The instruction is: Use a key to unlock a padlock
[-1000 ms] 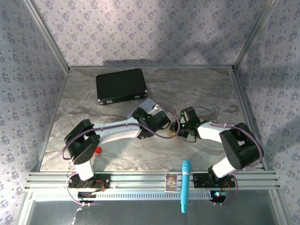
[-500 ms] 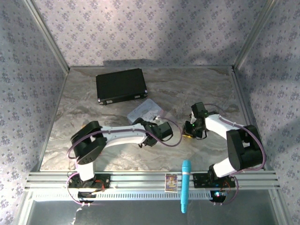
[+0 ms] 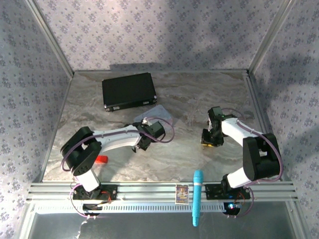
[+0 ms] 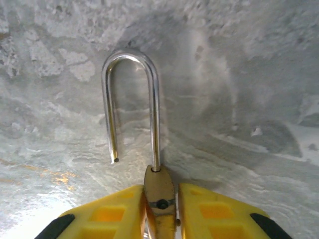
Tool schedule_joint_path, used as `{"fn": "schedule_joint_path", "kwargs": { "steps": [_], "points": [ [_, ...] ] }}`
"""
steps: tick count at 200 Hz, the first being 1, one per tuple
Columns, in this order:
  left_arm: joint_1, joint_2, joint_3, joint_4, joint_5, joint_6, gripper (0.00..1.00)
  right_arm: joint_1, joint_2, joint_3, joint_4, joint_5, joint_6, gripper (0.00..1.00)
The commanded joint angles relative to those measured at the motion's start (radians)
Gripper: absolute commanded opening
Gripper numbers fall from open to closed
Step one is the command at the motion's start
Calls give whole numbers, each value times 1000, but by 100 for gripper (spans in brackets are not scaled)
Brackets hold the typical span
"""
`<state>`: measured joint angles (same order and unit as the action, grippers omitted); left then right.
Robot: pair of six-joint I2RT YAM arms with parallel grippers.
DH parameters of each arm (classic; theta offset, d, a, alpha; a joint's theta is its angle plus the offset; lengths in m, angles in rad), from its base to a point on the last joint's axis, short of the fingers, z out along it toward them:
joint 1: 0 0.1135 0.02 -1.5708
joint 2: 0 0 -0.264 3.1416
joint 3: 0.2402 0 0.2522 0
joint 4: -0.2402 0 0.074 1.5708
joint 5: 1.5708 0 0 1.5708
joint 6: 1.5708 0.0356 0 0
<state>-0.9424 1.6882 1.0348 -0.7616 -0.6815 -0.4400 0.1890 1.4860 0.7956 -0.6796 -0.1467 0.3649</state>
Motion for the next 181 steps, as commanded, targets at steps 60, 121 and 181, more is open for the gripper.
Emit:
{"fn": "schedule_joint_path", "kwargs": {
  "steps": [60,121,181],
  "points": [
    [61,-59,-44,64,39,-41,98,-6,2,35,-36,98,-18,27],
    [115,-80,-62,114,39,1,98,-1,2,31,-31,119,-17,38],
    [148,-153,-105,121,37,-20,98,18,-78,25,-9,156,-12,58]
  ]
}}
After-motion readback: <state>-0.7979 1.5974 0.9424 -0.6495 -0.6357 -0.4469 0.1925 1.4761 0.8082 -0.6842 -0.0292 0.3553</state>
